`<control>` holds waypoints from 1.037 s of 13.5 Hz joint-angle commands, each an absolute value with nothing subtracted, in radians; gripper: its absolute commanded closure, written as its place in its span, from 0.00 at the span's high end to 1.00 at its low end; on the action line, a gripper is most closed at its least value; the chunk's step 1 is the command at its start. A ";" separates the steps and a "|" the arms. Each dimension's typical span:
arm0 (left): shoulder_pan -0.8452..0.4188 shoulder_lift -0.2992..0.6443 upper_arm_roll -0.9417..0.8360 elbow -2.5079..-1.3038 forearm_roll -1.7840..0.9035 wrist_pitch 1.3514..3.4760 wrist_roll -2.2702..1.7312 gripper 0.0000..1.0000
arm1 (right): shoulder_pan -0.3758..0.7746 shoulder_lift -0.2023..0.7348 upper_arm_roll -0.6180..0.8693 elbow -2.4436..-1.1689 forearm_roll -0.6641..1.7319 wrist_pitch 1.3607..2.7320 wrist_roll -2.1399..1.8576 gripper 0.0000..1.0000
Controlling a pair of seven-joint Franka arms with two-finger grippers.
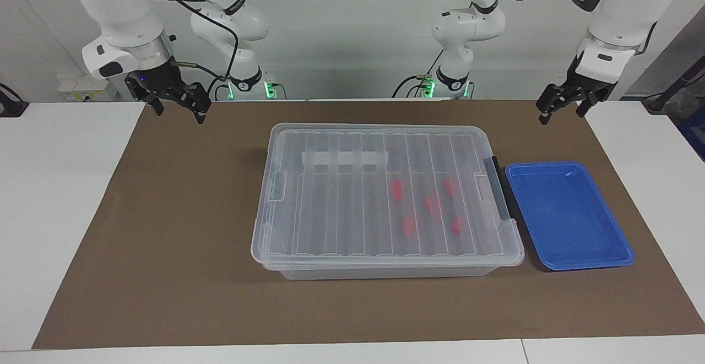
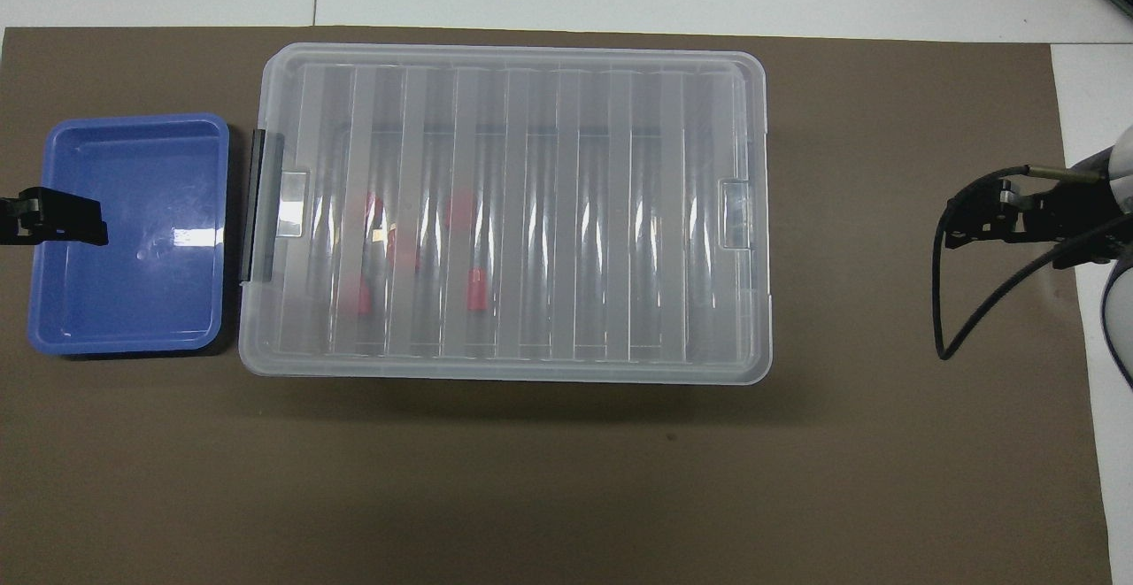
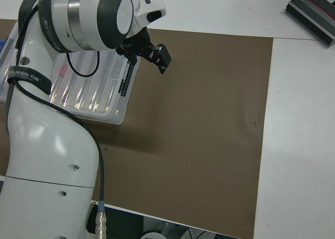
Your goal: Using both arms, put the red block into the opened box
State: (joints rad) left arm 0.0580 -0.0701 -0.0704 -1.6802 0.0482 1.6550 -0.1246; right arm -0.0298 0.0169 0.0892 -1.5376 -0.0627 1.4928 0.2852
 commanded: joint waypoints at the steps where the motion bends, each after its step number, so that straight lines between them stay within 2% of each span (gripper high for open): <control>1: 0.069 -0.100 -0.072 -1.713 0.038 1.677 -0.114 1.00 | -0.035 -0.014 0.098 -1.568 -0.075 1.499 0.287 1.00; 14: 0.069 -0.100 -0.072 -1.713 0.038 1.677 -0.114 1.00 | -0.040 -0.014 0.098 -1.566 -0.051 1.539 0.253 1.00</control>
